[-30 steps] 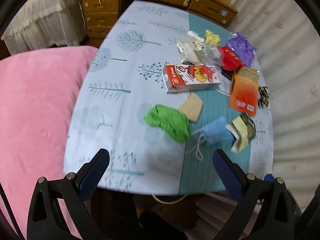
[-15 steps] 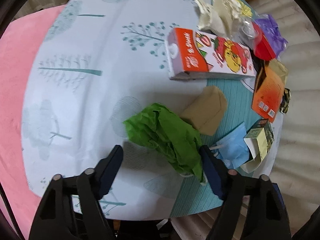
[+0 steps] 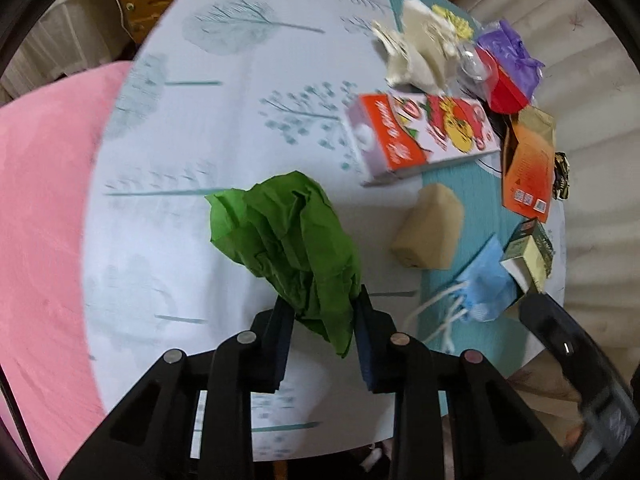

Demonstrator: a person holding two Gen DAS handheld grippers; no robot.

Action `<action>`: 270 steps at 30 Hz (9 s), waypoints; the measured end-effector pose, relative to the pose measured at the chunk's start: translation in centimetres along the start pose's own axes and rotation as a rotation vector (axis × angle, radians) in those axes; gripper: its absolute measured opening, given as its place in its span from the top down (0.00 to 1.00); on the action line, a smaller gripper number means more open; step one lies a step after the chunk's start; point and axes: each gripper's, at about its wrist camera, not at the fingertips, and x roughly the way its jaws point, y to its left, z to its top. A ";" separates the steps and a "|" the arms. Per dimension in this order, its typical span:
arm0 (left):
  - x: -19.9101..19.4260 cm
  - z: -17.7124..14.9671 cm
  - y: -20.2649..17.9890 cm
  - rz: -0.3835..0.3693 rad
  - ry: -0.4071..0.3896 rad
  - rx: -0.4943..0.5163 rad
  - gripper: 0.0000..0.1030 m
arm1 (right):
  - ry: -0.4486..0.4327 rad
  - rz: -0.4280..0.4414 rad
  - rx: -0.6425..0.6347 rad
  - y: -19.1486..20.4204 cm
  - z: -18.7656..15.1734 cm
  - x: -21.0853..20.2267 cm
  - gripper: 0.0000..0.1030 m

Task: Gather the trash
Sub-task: 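Grasp the green crumpled paper with the left tool while the right tool grasps the beige folded paper, then carry both papers over the bin and open both tools to drop them, then raise both tools back toward the table, then grasp the blue face mask with the left tool while the right tool grasps the pistachio bag, then carry the mask and pistachio bag over the bin and open both tools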

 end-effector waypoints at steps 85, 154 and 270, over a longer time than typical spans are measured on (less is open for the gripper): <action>40.6 -31.3 -8.9 0.237 0.146 0.365 0.43 | 0.269 -0.041 -0.041 -30.2 -32.1 32.2 0.51; -12.8 -15.9 -16.2 0.222 -0.302 0.449 0.21 | -0.113 0.070 -0.014 -10.7 -11.6 -14.4 0.31; 13.1 -28.9 -16.9 0.054 0.073 0.161 0.90 | 0.298 0.073 0.098 -27.2 -24.8 8.4 0.51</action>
